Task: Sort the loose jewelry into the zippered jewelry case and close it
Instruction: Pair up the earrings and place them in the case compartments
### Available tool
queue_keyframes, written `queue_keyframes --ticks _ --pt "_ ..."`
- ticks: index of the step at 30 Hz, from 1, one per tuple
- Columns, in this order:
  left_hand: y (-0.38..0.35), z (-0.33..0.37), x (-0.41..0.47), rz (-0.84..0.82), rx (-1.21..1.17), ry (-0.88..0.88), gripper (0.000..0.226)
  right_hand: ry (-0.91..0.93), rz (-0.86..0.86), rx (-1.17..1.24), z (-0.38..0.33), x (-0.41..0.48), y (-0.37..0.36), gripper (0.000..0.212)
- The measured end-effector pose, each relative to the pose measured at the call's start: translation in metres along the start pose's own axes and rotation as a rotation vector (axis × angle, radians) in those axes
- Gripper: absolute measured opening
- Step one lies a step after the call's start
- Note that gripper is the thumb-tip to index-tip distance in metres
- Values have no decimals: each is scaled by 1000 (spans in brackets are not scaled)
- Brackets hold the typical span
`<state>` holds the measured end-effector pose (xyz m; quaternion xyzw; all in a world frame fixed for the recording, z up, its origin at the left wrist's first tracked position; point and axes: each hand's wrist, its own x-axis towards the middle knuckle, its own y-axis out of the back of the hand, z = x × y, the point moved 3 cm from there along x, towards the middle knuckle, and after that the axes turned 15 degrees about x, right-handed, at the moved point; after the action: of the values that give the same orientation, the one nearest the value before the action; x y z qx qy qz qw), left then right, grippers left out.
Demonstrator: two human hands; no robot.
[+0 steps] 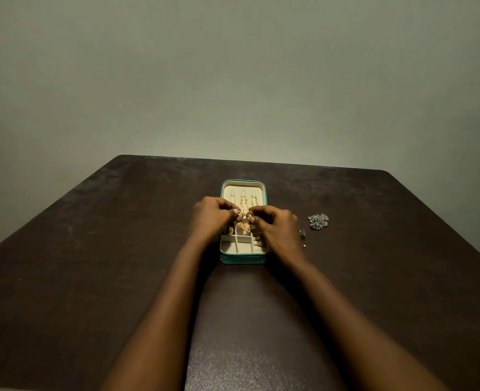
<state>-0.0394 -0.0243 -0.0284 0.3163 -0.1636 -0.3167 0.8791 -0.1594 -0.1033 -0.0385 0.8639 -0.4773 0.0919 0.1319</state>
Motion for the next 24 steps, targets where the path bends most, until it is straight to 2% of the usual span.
queue_keyframes --ticks 5,9,16,24 --pt "1 3 -1 -11 146 -32 8 -57 78 59 3 3 3 23" --pt "2 10 -2 31 301 -39 16 -97 130 118 4 4 8 21" --pt "-9 13 -4 15 470 -31 20 -117 138 105 5 6 11 20" --pt "-16 9 -6 15 484 -72 22 -136 125 130 5 4 10 20"
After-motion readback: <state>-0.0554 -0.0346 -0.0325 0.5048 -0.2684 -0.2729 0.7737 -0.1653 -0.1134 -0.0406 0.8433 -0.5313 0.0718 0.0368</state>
